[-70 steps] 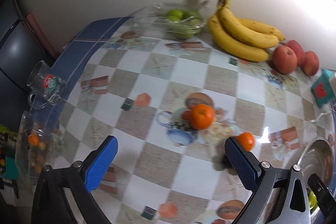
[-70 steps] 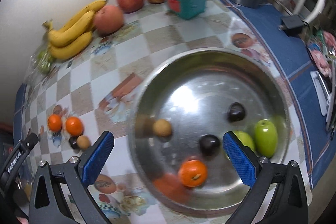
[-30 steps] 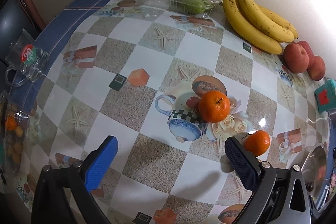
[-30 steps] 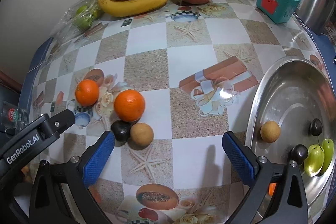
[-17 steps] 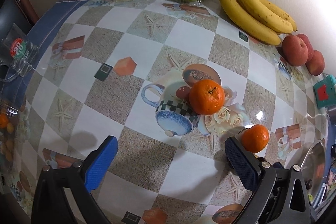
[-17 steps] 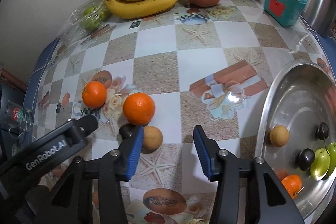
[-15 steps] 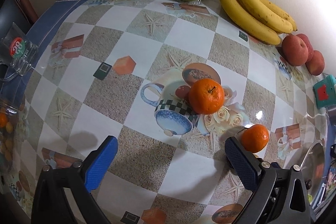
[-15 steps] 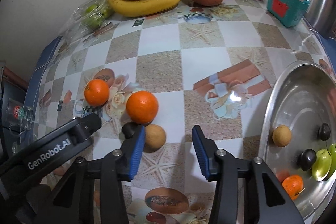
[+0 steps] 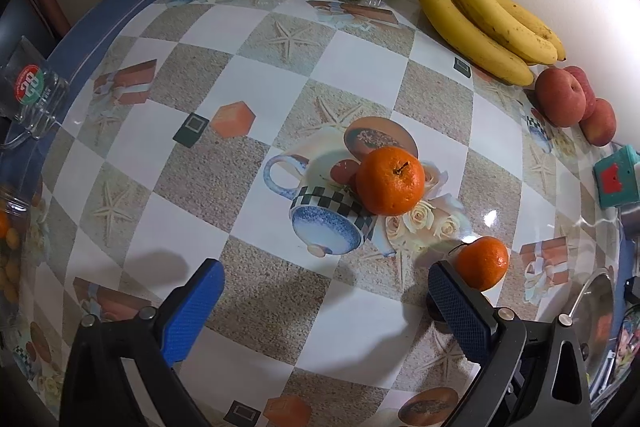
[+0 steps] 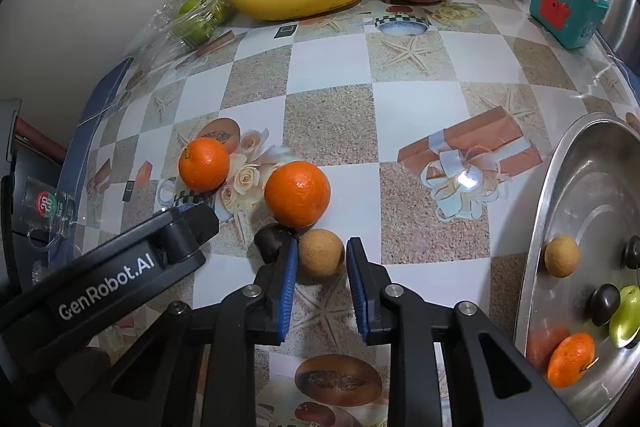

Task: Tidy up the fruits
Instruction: 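Grasp a brown round fruit with the right tool while the left tool grasps a dark plum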

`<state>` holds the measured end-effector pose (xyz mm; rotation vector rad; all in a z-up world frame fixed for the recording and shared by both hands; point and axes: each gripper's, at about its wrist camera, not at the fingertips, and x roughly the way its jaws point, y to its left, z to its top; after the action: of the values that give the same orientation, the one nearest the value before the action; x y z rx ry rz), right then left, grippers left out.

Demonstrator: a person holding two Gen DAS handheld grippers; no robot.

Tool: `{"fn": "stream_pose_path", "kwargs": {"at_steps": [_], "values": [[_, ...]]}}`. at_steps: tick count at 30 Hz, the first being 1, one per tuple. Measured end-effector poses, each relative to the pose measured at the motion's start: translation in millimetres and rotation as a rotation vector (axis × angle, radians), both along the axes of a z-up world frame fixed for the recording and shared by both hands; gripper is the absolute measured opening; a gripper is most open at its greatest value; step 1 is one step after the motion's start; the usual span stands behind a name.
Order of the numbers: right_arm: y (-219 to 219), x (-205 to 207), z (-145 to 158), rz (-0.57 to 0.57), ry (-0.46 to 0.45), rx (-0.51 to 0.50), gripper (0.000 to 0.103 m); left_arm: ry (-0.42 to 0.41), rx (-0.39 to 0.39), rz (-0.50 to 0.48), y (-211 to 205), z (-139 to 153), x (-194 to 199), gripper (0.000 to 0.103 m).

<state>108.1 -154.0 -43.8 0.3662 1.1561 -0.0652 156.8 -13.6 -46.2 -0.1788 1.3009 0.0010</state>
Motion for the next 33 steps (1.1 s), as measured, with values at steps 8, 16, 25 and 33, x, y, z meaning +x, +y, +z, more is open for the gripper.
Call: {"fn": "stream_pose_path", "kwargs": {"at_steps": [8,16,25,33], "values": [[-5.6,-2.1,1.7,-0.013,0.005,0.007,0.025,-0.002,-0.035,-0.002,0.3,2.2,0.8,0.103],[-30.6,-10.2,15.0,-0.087,-0.002,0.005,0.025,-0.024,-0.077,-0.067,-13.7,10.5,-1.3,0.101],[-55.7,-21.7,37.5,-0.153,-0.045,0.006,0.025,-0.026,-0.125,-0.169,-38.6,13.0,-5.4,0.078],[-58.2,-24.6,46.9,-0.155,-0.065,0.004,0.025,-0.010,-0.138,-0.247,-58.8,5.3,-8.6,0.051]]}}
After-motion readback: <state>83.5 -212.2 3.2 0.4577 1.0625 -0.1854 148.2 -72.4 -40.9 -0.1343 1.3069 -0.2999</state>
